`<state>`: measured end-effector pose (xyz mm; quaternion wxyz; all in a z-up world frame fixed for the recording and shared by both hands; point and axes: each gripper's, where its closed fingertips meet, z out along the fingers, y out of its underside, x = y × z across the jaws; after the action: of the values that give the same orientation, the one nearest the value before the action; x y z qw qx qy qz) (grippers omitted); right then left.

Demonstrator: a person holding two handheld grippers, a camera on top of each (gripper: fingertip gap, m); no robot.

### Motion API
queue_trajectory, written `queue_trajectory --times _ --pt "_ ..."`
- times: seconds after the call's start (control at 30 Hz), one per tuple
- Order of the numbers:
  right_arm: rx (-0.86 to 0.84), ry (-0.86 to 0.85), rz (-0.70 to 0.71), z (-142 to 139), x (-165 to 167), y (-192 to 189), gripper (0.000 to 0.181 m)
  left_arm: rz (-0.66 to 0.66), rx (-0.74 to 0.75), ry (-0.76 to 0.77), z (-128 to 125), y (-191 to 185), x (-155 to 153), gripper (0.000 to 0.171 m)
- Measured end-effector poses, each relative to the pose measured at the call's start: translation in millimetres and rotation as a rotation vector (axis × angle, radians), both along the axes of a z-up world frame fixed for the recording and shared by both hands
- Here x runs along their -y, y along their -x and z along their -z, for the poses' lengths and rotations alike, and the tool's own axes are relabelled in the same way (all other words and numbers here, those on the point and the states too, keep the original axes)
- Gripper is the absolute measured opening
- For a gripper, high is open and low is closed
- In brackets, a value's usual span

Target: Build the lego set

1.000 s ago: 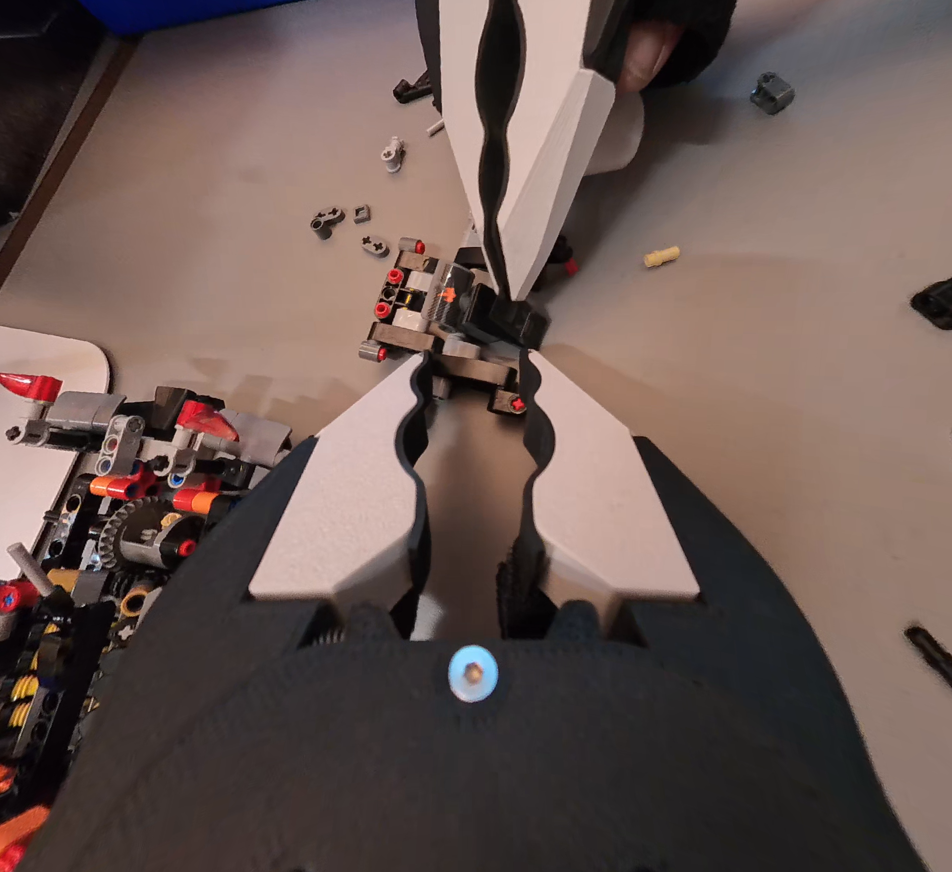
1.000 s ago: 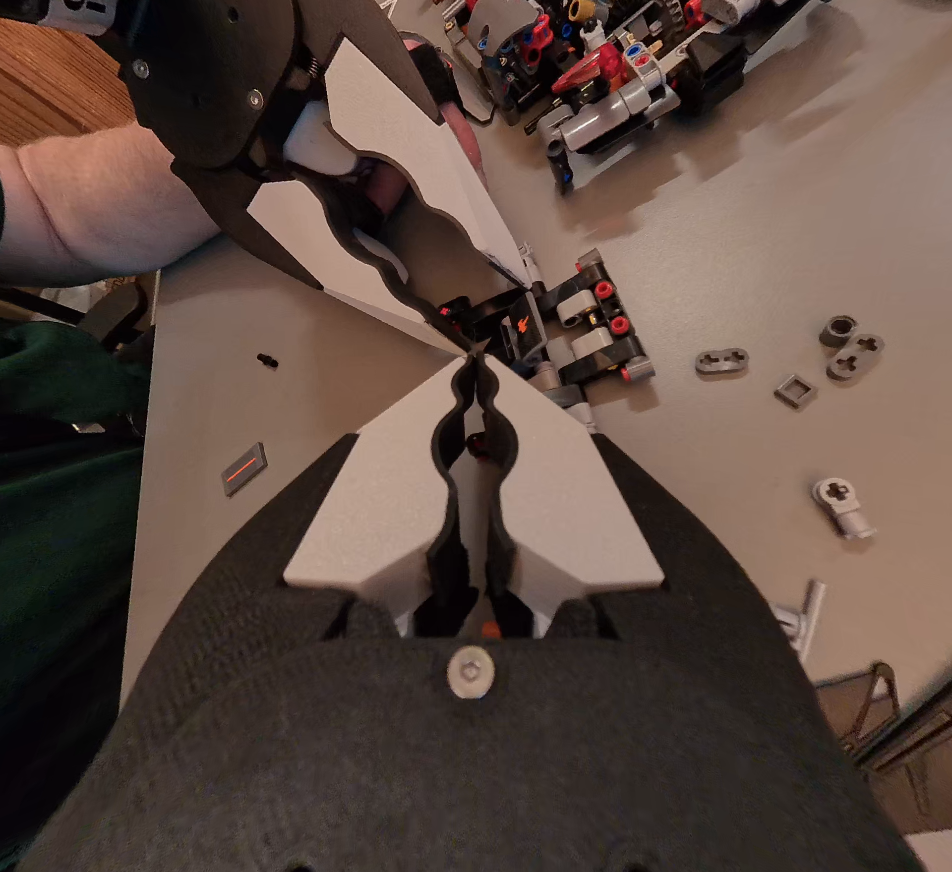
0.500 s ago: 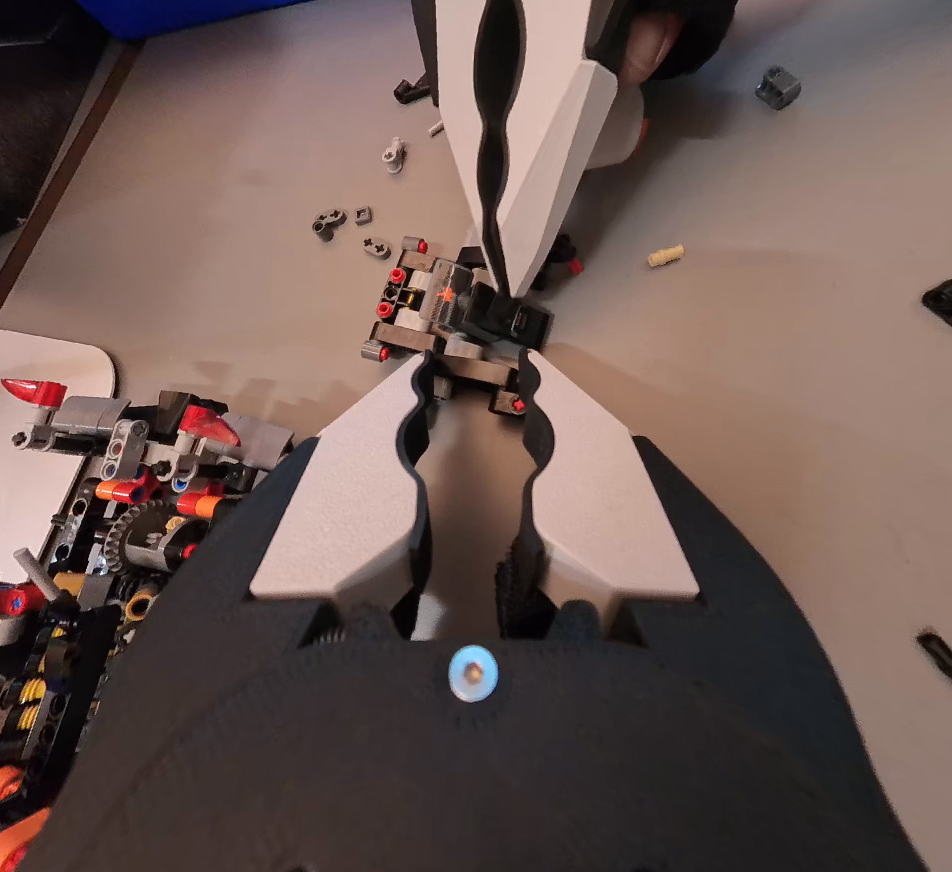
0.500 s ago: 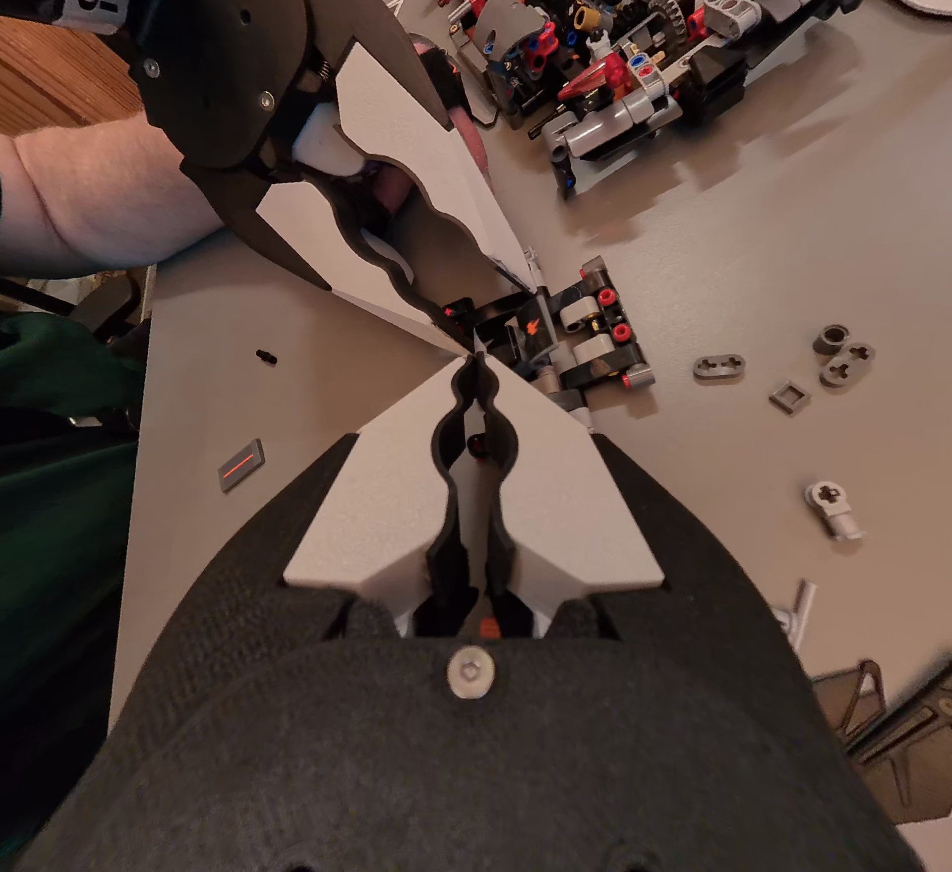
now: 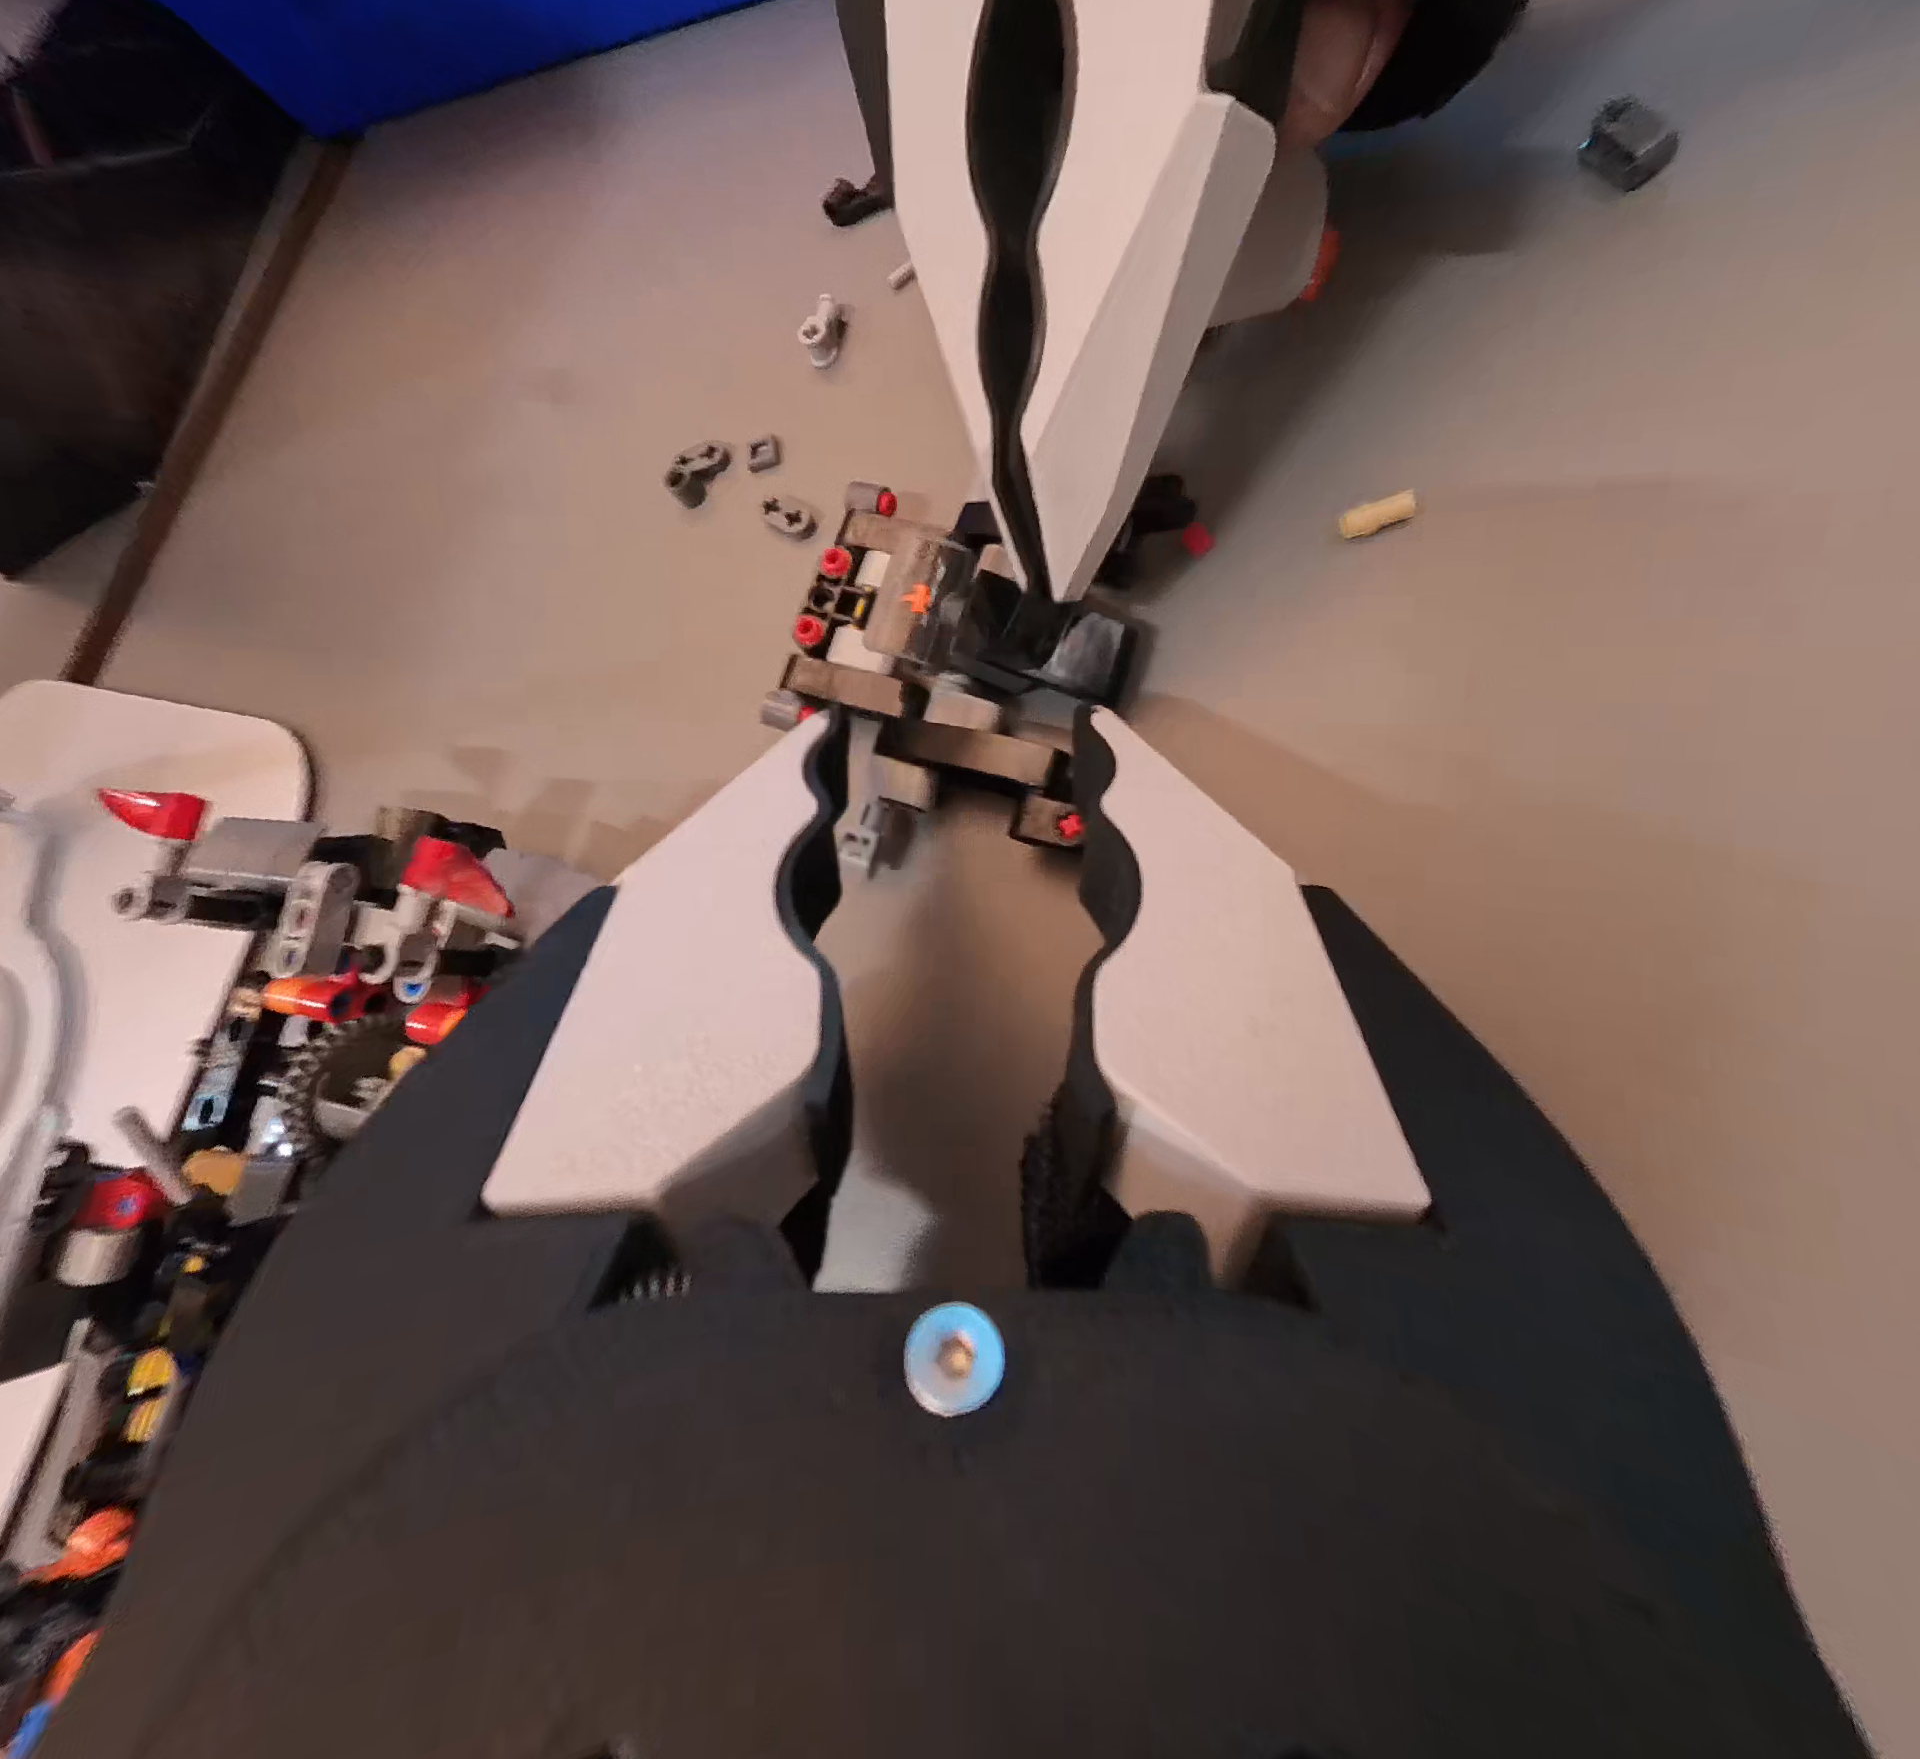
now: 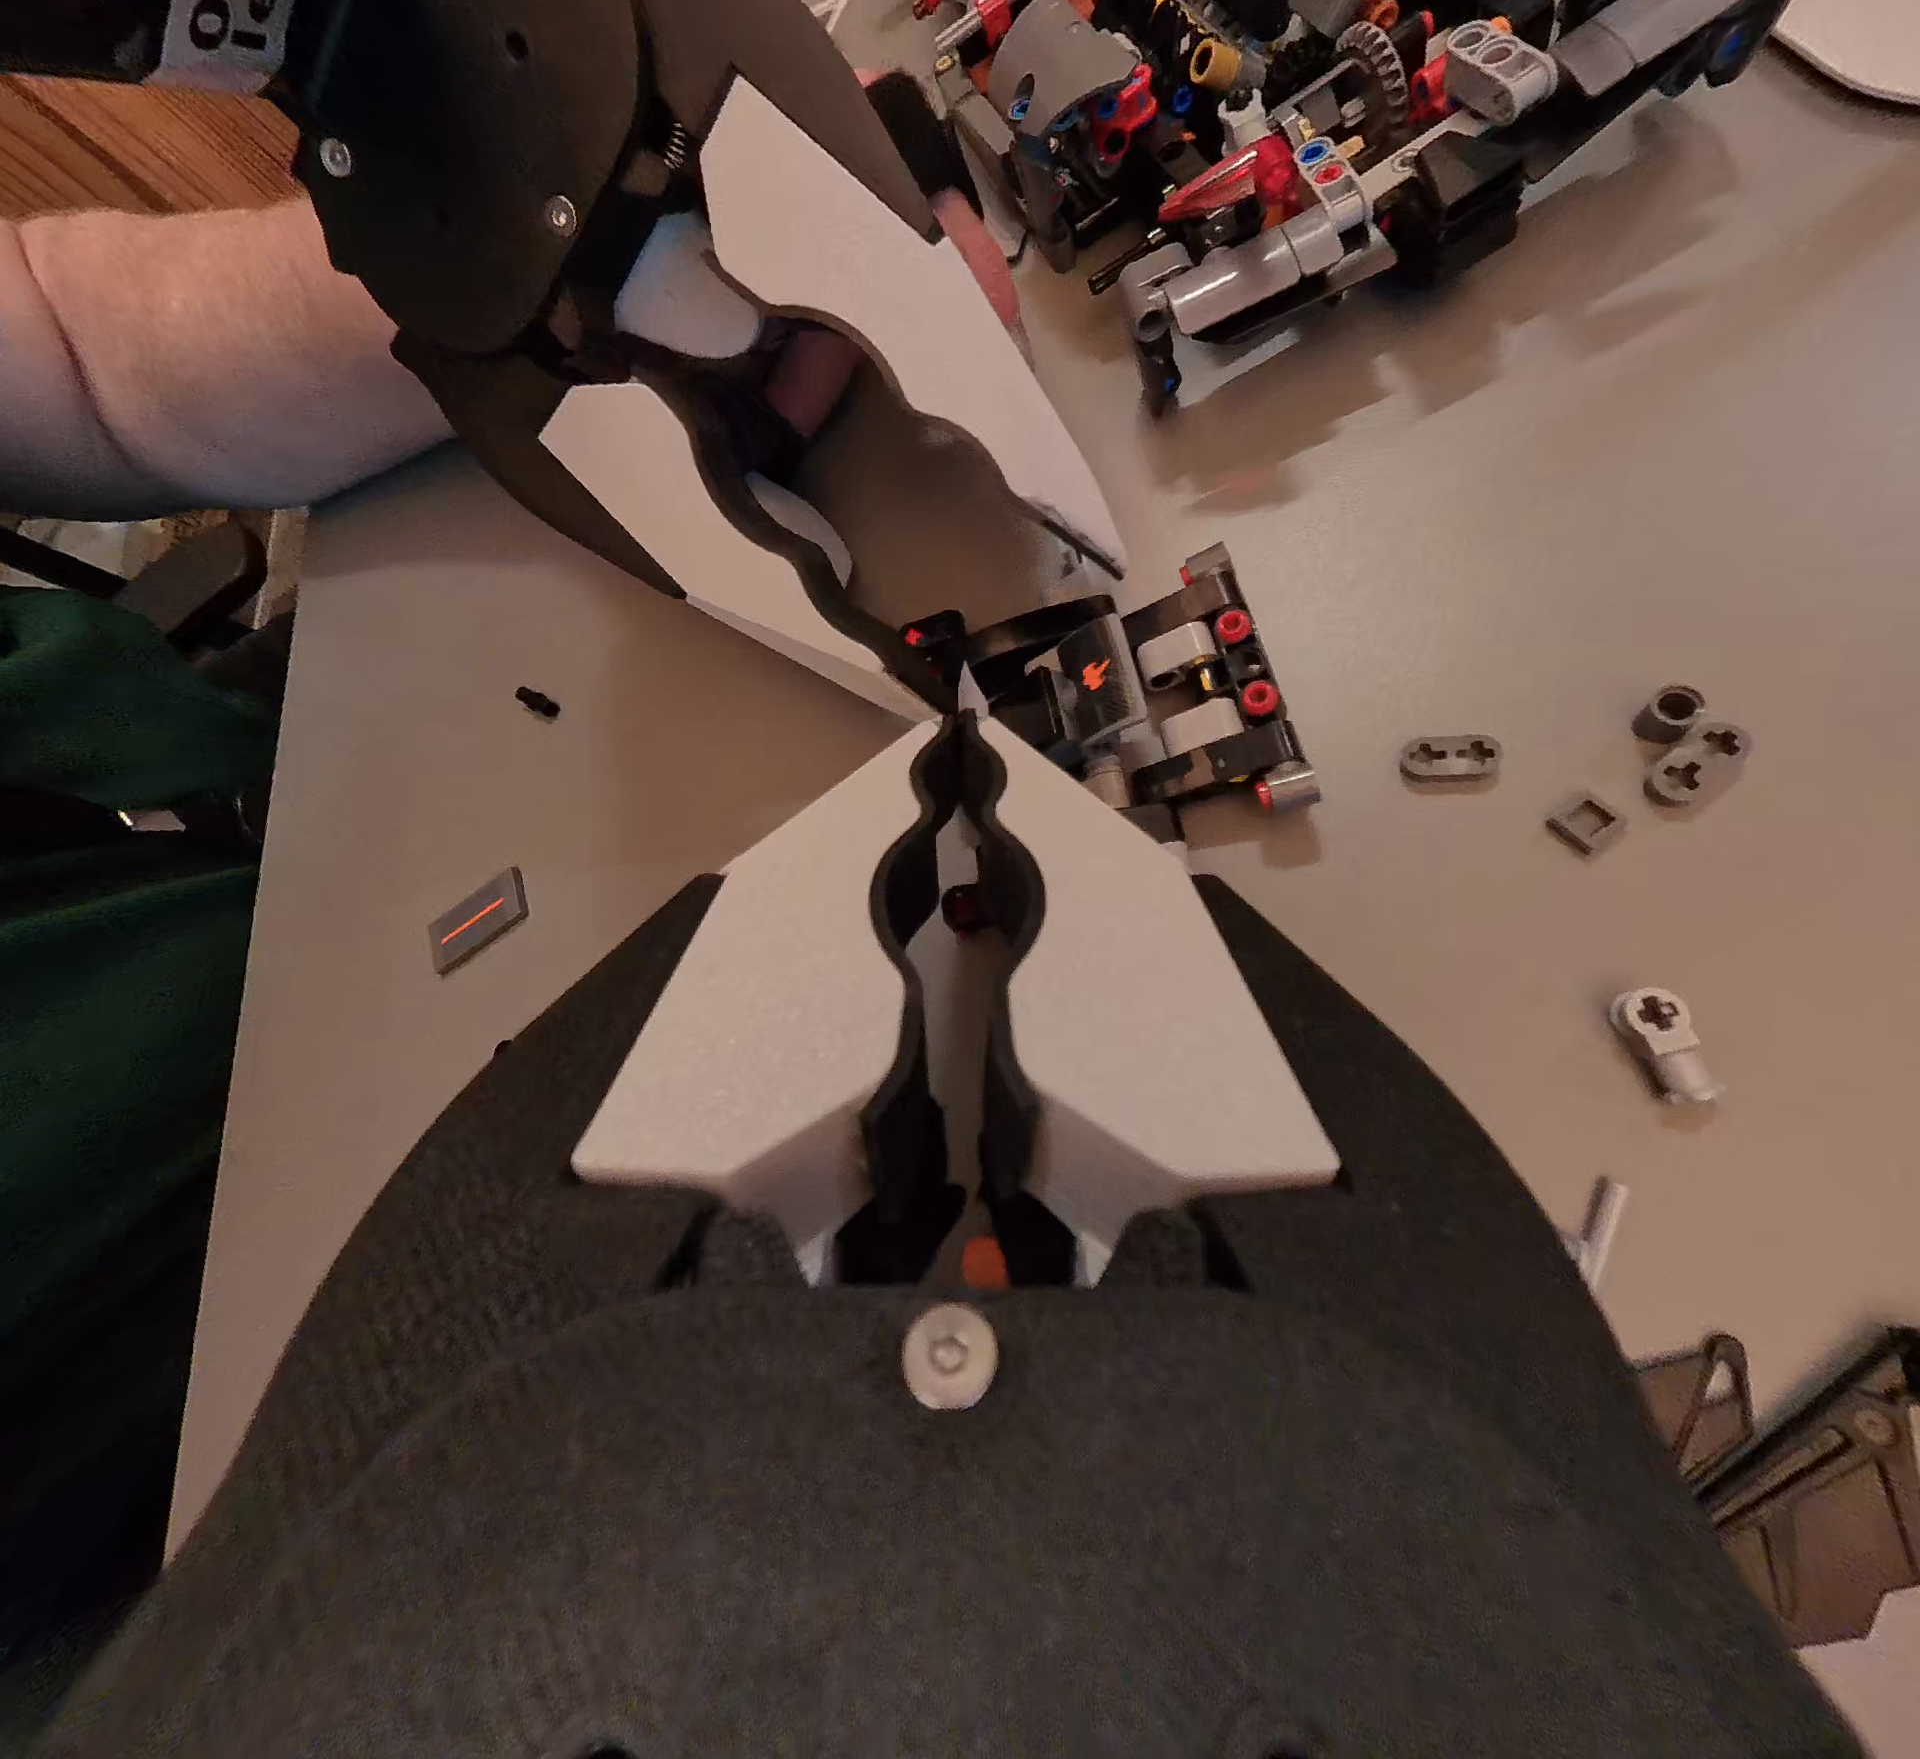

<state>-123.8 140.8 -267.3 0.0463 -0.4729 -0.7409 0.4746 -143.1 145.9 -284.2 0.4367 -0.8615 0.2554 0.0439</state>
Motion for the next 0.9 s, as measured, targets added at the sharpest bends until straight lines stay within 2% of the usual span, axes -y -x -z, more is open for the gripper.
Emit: queue_trajectory --times 0.13,0.2,0.3,0.53,0.63,0.9 --pt "-0.008 -0.004 -0.011 -0.6 0.1 -2.1 0.0 0.036 -0.029 -0.055 -8.7 -5.0 -1.5 0.051" --pt "-0.007 -0.001 -0.014 -0.6 0.4 -2.6 0.0 0.102 -0.036 -0.096 -16.5 -16.5 -0.7 0.056" --pt "-0.008 0.002 -0.019 -0.5 1.2 -3.3 0.0 0.095 -0.134 -0.109 -14.2 -14.9 -4.6 0.059" --pt "-0.01 0.024 -0.031 -1.9 3.5 -4.9 0.0 0.106 -0.15 -0.075 -6.4 -17.4 -9.4 0.057" --pt "-0.01 0.038 -0.031 -2.8 3.0 -5.2 0.0 0.121 -0.152 -0.05 -0.1 -19.2 -9.2 0.048" --pt "-0.024 0.023 -0.049 -3.6 5.0 -6.7 0.0 0.114 -0.109 -0.038 0.2 -18.6 -9.2 0.047"
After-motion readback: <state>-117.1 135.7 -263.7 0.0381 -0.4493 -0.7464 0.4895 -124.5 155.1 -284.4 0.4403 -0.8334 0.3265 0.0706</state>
